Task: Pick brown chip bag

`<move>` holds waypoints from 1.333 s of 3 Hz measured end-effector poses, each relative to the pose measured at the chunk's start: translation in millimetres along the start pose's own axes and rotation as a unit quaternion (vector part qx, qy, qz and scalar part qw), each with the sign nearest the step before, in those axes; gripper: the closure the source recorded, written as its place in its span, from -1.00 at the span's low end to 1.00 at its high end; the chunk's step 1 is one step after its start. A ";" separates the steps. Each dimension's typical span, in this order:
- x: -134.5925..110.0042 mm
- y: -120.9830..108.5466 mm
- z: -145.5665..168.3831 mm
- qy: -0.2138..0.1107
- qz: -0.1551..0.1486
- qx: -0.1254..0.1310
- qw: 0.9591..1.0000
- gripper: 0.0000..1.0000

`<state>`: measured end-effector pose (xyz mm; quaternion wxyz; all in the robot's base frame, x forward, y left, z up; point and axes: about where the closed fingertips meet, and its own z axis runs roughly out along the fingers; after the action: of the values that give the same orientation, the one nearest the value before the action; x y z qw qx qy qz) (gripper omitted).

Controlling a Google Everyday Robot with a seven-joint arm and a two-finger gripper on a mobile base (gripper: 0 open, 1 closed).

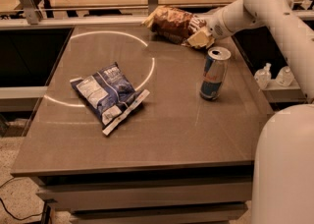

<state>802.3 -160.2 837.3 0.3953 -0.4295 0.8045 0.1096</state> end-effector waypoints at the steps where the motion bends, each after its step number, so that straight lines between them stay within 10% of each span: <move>1: 0.0 0.0 0.0 0.000 0.000 0.000 1.000 1.00; 4: -0.3 0.0 -0.3 0.000 0.000 0.000 1.000 1.00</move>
Offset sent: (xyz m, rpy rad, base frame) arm -0.0432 -0.0014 0.1380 0.3295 -0.1190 0.1503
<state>802.3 -160.2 837.7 0.3955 -0.4295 0.8044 0.1098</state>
